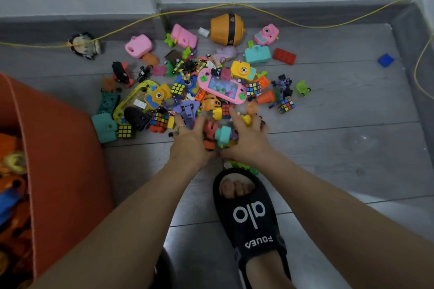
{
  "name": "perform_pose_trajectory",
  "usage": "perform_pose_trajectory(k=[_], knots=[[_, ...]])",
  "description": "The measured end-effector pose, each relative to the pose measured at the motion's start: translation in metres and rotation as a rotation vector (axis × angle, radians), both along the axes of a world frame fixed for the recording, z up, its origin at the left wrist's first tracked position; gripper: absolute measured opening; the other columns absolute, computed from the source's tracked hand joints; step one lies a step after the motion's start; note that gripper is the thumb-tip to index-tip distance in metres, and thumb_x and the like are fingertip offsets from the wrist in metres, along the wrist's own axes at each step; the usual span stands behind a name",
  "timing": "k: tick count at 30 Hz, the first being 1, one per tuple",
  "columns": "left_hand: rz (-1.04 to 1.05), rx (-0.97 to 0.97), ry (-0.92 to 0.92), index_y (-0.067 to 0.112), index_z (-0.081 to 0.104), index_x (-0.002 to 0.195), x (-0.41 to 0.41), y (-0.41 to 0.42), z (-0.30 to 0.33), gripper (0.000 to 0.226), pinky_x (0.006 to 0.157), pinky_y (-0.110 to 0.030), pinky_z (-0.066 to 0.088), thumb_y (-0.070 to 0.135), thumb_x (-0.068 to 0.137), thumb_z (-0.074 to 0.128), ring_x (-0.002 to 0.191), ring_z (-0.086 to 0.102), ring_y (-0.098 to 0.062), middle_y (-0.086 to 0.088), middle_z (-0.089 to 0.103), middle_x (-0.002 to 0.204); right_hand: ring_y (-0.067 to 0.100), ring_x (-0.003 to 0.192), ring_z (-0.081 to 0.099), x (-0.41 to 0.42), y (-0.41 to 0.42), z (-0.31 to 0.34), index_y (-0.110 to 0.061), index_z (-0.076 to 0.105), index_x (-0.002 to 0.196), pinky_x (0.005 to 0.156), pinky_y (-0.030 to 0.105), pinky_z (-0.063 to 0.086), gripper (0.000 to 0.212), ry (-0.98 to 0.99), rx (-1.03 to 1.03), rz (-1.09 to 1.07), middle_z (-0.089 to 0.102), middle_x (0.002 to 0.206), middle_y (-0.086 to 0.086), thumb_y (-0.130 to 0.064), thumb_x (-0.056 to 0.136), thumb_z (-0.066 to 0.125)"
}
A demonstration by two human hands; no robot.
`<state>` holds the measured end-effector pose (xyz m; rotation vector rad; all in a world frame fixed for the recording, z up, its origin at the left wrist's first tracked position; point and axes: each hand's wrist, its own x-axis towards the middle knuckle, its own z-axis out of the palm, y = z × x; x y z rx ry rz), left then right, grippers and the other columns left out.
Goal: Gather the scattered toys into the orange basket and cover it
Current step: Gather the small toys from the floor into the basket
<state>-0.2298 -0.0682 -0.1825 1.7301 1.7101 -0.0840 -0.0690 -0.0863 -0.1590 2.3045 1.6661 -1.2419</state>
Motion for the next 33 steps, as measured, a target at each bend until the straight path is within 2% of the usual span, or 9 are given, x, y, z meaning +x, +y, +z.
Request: perform_pose_trajectory(k=[3, 7, 12, 15, 17, 21, 27, 30, 33], knots=[[-0.006, 0.033, 0.030, 0.039, 0.028, 0.137, -0.001, -0.001, -0.003, 0.092, 0.089, -0.049, 0.052, 0.039, 0.065, 0.086, 0.121, 0.045, -0.053, -0.020, -0.004, 0.156, 0.047, 0.140, -0.002, -0.003, 0.005, 0.001, -0.054, -0.001, 0.148, 0.112, 0.058, 0.029, 0.115, -0.049, -0.030, 0.122, -0.018, 0.156, 0.004, -0.042, 0.069, 0.081], [-0.033, 0.039, 0.057, 0.037, 0.027, 0.142, -0.005, 0.000, 0.001, 0.094, 0.087, -0.047, 0.052, 0.031, 0.068, 0.085, 0.119, 0.046, -0.049, -0.019, -0.002, 0.155, 0.047, 0.134, 0.013, -0.003, 0.007, -0.004, -0.053, 0.003, 0.148, 0.099, 0.053, 0.043, 0.113, -0.143, 0.044, 0.245, -0.002, 0.151, 0.011, -0.040, 0.069, 0.082], [-0.028, 0.043, 0.204, 0.031, 0.022, 0.145, -0.015, -0.004, 0.008, 0.089, 0.070, -0.040, 0.046, 0.026, 0.076, 0.078, 0.115, 0.047, -0.043, -0.020, 0.003, 0.152, 0.048, 0.134, 0.018, 0.001, -0.002, -0.006, -0.048, 0.013, 0.147, 0.094, 0.056, 0.046, 0.100, -0.125, 0.122, 0.228, 0.004, 0.152, 0.011, -0.032, 0.073, 0.080], [-0.069, 0.072, 0.217, 0.030, 0.027, 0.137, -0.026, -0.008, 0.009, 0.077, 0.063, -0.036, 0.042, 0.024, 0.077, 0.075, 0.105, 0.052, -0.041, -0.021, 0.011, 0.147, 0.046, 0.133, 0.020, 0.001, -0.005, -0.006, -0.049, 0.014, 0.144, 0.092, 0.055, 0.046, 0.096, -0.112, 0.138, 0.228, 0.005, 0.151, 0.010, -0.031, 0.074, 0.078], [-0.101, 0.054, 0.231, 0.032, 0.026, 0.137, -0.029, -0.009, 0.011, 0.079, 0.064, -0.035, 0.042, 0.029, 0.077, 0.076, 0.105, 0.053, -0.040, -0.021, 0.011, 0.147, 0.045, 0.131, 0.022, -0.001, -0.005, -0.004, -0.051, 0.015, 0.142, 0.091, 0.054, 0.046, 0.095, -0.101, 0.138, 0.235, 0.006, 0.149, 0.010, -0.032, 0.073, 0.078], [-0.141, 0.048, 0.263, 0.045, 0.011, 0.148, -0.029, -0.007, 0.013, 0.102, 0.072, -0.039, 0.049, 0.044, 0.073, 0.080, 0.120, 0.046, -0.039, -0.019, 0.003, 0.151, 0.043, 0.125, 0.027, -0.011, -0.006, 0.002, -0.049, 0.019, 0.140, 0.086, 0.050, 0.048, 0.096, -0.076, 0.163, 0.263, 0.007, 0.144, 0.007, -0.035, 0.066, 0.080], [-0.187, 0.093, 0.283, 0.047, 0.020, 0.146, -0.028, -0.001, 0.011, 0.083, 0.075, -0.040, 0.050, 0.021, 0.086, 0.070, 0.120, 0.044, -0.039, -0.019, 0.004, 0.153, 0.044, 0.132, 0.020, -0.021, -0.002, -0.002, -0.050, 0.023, 0.137, 0.095, 0.056, 0.046, 0.093, -0.081, 0.105, 0.275, 0.000, 0.150, 0.007, -0.057, 0.062, 0.078], [-0.201, 0.088, 0.308, 0.041, 0.024, 0.146, -0.031, 0.001, 0.009, 0.078, 0.079, -0.040, 0.051, 0.011, 0.087, 0.066, 0.121, 0.044, -0.041, -0.020, 0.006, 0.153, 0.045, 0.130, 0.024, -0.031, -0.003, -0.005, -0.045, 0.031, 0.134, 0.093, 0.052, 0.047, 0.084, -0.119, 0.136, 0.240, 0.008, 0.148, 0.009, -0.063, 0.064, 0.073], [-0.224, 0.061, 0.330, 0.036, 0.024, 0.146, -0.035, 0.000, 0.010, 0.079, 0.079, -0.041, 0.052, 0.011, 0.086, 0.069, 0.124, 0.041, -0.039, -0.020, 0.002, 0.154, 0.042, 0.123, 0.031, -0.039, -0.003, -0.003, -0.040, 0.038, 0.128, 0.086, 0.047, 0.047, 0.072, -0.140, 0.186, 0.177, 0.019, 0.139, 0.008, -0.059, 0.067, 0.071]])
